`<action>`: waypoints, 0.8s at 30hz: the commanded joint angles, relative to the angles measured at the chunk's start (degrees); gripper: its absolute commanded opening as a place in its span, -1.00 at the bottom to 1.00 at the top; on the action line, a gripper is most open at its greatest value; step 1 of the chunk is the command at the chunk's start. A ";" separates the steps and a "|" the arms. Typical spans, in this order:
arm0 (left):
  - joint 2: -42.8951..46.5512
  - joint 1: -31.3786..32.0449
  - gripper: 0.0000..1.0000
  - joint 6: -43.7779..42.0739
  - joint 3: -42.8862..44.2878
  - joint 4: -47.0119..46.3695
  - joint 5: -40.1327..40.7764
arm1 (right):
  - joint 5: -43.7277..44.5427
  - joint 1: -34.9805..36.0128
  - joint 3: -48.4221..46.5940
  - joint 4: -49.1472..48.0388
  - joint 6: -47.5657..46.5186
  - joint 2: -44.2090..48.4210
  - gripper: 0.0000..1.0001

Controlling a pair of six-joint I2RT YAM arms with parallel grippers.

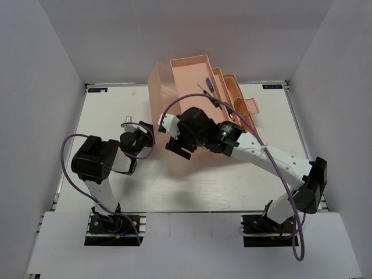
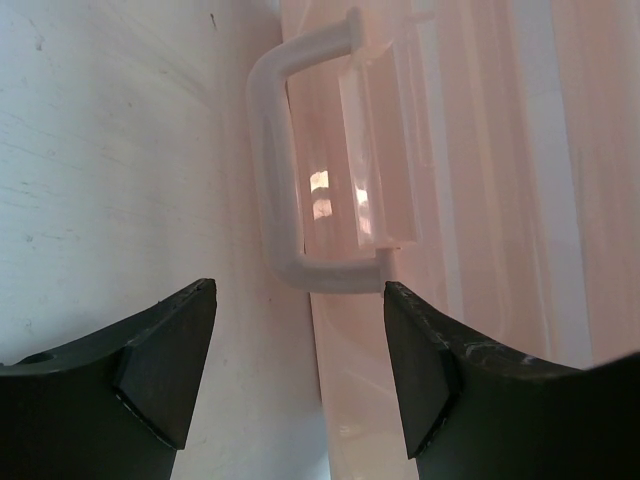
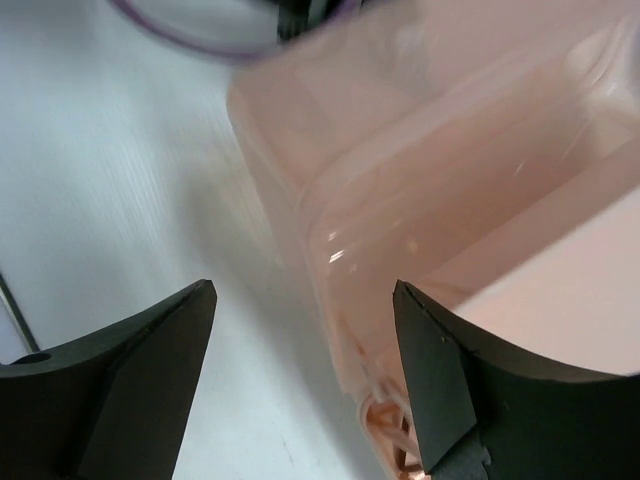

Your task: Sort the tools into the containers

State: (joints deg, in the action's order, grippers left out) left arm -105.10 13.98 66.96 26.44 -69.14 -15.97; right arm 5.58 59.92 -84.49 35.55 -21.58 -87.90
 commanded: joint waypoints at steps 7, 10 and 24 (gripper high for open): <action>4.63 0.00 0.56 -1.74 4.94 4.97 -2.58 | 4.91 -1.20 -20.44 2.17 2.17 4.66 0.36; 6.66 0.00 0.53 -3.93 6.51 9.80 -3.10 | 24.08 -4.61 -16.71 -8.44 -3.18 5.54 -1.00; 12.29 1.05 0.53 -13.52 23.72 33.62 -6.53 | -3.90 -56.65 -6.75 4.61 6.72 -14.13 -1.00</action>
State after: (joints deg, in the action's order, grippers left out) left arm -96.07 13.78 56.14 44.10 -40.38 -19.42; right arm 14.17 6.07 -93.21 31.94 -19.53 -98.00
